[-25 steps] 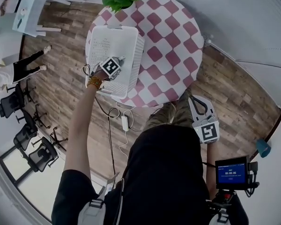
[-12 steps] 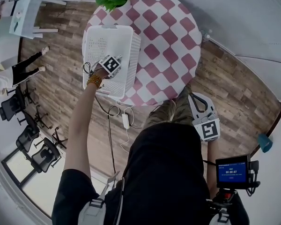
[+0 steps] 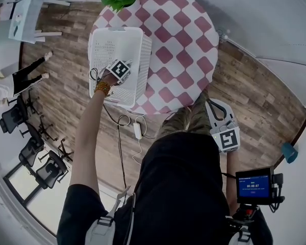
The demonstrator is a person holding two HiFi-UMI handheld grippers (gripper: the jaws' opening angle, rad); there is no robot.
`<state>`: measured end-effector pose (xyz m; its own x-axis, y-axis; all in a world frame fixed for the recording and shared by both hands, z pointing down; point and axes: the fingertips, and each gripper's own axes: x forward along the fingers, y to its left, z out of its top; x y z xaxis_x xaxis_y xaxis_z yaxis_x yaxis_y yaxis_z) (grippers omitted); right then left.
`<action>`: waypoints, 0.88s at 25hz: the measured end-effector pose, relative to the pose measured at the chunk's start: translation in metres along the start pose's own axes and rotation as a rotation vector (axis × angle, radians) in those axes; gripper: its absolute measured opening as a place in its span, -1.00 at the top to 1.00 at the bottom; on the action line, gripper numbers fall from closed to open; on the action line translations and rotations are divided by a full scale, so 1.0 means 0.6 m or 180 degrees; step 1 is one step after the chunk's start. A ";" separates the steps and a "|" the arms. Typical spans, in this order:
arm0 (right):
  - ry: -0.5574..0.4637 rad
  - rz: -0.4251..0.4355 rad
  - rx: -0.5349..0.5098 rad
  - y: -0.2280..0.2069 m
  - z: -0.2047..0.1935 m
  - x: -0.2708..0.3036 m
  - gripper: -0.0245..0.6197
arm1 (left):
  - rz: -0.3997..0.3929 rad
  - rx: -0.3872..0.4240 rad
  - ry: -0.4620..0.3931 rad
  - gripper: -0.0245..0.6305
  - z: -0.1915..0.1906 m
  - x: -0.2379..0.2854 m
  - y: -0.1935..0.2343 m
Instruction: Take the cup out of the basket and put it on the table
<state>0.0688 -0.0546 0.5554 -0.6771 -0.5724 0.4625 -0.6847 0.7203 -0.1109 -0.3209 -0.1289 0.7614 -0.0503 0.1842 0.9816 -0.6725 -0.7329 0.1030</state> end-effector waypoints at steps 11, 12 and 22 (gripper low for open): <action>0.0034 0.0048 0.0007 0.008 0.000 0.009 0.89 | 0.0457 0.0492 0.0084 0.83 -0.017 -0.003 0.007; 0.0036 0.0052 0.0014 0.008 0.000 0.009 0.89 | 0.0484 0.0499 0.0063 0.83 -0.017 -0.003 0.008; 0.0068 0.0082 -0.0003 0.011 -0.004 0.009 0.89 | 0.0606 0.0585 -0.0012 0.83 -0.019 -0.004 0.008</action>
<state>0.0615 -0.0521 0.5593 -0.6886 -0.5452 0.4781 -0.6668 0.7351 -0.1222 -0.3324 -0.1251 0.7578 -0.1600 0.0293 0.9867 -0.5058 -0.8608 -0.0565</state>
